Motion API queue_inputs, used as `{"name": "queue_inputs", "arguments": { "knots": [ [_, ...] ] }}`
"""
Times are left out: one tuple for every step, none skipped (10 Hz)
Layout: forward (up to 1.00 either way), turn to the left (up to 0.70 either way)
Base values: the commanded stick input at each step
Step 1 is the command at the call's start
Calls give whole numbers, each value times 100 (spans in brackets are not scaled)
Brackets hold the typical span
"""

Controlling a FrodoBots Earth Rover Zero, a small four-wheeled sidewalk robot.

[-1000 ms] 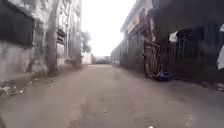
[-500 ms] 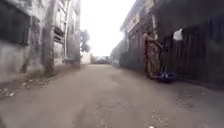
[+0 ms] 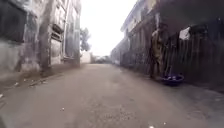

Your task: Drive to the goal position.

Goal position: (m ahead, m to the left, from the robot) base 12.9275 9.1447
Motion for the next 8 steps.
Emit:
{"name": "queue_inputs", "arguments": {
  "knots": [
    [50,0],
    [50,0],
    [50,0],
    [50,0],
    [50,0],
    [50,0],
    [50,0],
    [50,0]
  ]
}}
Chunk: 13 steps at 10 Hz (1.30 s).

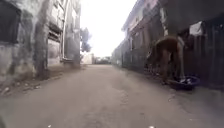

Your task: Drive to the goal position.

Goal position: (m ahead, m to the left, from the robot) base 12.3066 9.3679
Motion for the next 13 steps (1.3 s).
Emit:
{"name": "queue_inputs", "arguments": {
  "knots": [
    [50,0],
    [50,0],
    [50,0],
    [50,0],
    [50,0],
    [50,0],
    [50,0],
    [50,0],
    [50,0],
    [50,0],
    [50,10],
    [50,47],
    [50,17]
  ]
}}
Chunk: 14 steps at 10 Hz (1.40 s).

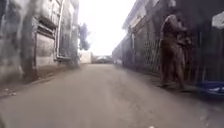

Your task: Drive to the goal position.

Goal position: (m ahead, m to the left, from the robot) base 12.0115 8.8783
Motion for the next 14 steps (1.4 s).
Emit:
{"name": "queue_inputs", "arguments": {
  "knots": [
    [50,0],
    [50,0],
    [50,0],
    [50,0],
    [50,0],
    [50,0],
    [50,0],
    [50,0],
    [50,0],
    [50,0],
    [50,0],
    [50,0],
    [50,0],
    [50,0]
  ]
}}
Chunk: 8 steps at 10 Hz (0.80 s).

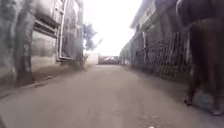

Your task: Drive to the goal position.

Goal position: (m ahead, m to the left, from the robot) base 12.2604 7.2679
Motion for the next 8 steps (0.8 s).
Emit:
{"name": "queue_inputs", "arguments": {
  "knots": [
    [50,0],
    [50,0],
    [50,0],
    [50,0],
    [50,0],
    [50,0],
    [50,0],
    [50,0]
  ]
}}
